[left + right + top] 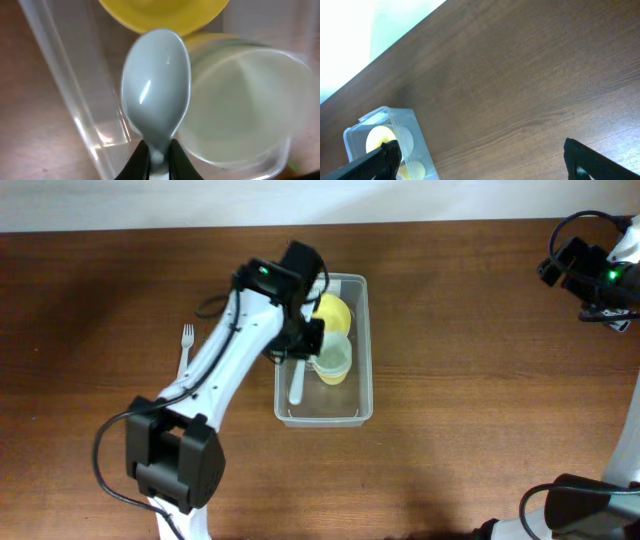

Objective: Pack container
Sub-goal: 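Carry the spoon into the container and release it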

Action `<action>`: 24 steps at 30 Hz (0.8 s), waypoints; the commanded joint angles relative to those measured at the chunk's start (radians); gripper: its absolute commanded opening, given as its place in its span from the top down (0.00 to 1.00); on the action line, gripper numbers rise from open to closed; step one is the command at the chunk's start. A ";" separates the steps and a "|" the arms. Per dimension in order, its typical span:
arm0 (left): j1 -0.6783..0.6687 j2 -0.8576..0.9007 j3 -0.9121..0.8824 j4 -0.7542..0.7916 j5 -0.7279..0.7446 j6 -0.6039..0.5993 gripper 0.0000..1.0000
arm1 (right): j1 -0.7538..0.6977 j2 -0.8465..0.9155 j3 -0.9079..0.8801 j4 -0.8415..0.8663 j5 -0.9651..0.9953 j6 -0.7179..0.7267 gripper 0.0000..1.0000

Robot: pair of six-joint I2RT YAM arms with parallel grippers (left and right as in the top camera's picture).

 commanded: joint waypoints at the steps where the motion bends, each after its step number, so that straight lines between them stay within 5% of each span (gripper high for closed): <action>1: -0.014 0.002 -0.022 0.009 -0.015 -0.078 0.99 | -0.003 0.002 0.008 0.000 -0.002 0.005 0.01; 24: -0.035 0.002 -0.029 -0.025 -0.245 -0.215 0.99 | -0.003 0.002 0.008 0.000 -0.002 0.005 0.01</action>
